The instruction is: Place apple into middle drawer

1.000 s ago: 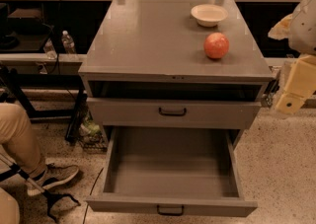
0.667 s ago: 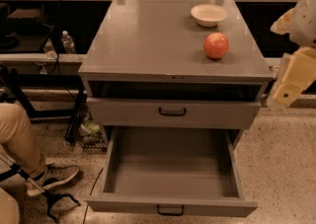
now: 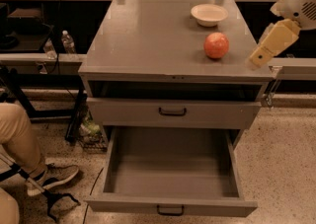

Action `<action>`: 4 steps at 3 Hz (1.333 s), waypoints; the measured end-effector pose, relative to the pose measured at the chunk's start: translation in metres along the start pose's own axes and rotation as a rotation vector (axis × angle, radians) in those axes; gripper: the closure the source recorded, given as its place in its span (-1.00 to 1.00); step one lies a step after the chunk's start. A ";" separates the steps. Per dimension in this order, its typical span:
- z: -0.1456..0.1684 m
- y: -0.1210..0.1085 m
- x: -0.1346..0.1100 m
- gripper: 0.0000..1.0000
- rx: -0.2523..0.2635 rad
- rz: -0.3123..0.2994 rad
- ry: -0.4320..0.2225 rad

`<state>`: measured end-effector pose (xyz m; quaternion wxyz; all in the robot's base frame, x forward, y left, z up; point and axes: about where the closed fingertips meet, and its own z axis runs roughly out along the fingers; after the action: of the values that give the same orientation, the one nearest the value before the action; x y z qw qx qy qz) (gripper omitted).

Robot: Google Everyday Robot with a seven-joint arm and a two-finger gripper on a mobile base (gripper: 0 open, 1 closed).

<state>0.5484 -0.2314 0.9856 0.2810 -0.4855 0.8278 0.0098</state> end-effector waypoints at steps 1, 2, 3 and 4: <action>0.026 -0.023 -0.005 -1.00 0.038 0.100 -0.014; 0.026 -0.024 -0.007 -1.00 0.041 0.131 -0.017; 0.026 -0.024 -0.007 -1.00 0.041 0.131 -0.017; 0.052 -0.035 -0.009 -1.00 0.050 0.184 -0.052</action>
Offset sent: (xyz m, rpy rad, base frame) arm 0.0279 -0.0001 -0.0097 0.0391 -0.0110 -0.0785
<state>0.6035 -0.2276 0.9548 0.3126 -0.3995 0.8613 0.0275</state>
